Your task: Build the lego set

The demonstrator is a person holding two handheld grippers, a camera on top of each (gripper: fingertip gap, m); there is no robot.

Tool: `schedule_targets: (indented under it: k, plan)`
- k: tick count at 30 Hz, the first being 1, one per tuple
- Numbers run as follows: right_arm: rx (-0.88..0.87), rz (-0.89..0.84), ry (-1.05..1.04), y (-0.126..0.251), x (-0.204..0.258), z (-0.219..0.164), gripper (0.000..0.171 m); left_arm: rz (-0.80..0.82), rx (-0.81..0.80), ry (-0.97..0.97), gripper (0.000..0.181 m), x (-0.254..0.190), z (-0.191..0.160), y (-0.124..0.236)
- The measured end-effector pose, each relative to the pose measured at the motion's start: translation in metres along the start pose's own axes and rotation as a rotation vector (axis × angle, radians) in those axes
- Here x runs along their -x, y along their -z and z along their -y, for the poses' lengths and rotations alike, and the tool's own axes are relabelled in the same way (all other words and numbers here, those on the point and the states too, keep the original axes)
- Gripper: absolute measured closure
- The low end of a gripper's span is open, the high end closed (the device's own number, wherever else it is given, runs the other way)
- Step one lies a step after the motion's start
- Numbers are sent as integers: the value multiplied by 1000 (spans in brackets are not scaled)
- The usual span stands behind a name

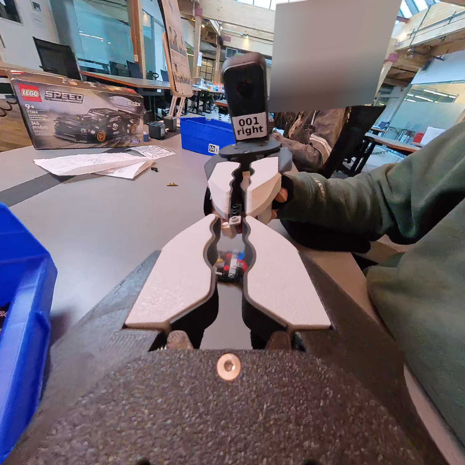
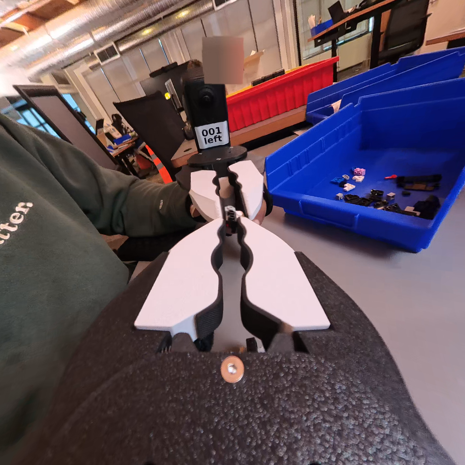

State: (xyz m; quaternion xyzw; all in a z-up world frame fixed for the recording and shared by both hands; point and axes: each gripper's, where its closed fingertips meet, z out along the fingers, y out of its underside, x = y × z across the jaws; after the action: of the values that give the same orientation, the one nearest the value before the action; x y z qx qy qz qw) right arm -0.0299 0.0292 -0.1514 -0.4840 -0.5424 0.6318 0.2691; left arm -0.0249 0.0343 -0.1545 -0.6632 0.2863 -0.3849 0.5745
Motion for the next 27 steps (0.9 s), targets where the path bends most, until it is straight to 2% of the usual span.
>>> schedule_targets:
  k: [6, 10, 13, 17, 20, 24, 27]
  plan:
    - [-19, 13, 43, 3, 2, -6, 165, -24, 14, -5, 165, -3, -7, -4]
    - [-7, -35, 208, 6, 6, -7, 165, -86, -21, 35, 162, -8, -2, 1]
    - [24, -103, 404, 7, 11, -8, 165, -144, -41, 154, 161, -7, 0, 3]
    - [107, -191, 710, 5, 17, -15, 165, -319, -27, 417, 163, -17, -1, 5]
    - [161, -238, 894, 2, 21, -19, 165, -349, 14, 599, 163, -10, -10, 3]
    - [199, -272, 1001, -2, 21, -25, 165, -423, 34, 713, 173, -16, -13, 4]
    - [219, -283, 1062, -3, 23, -27, 165, -434, 61, 730, 172, -18, -15, 6]
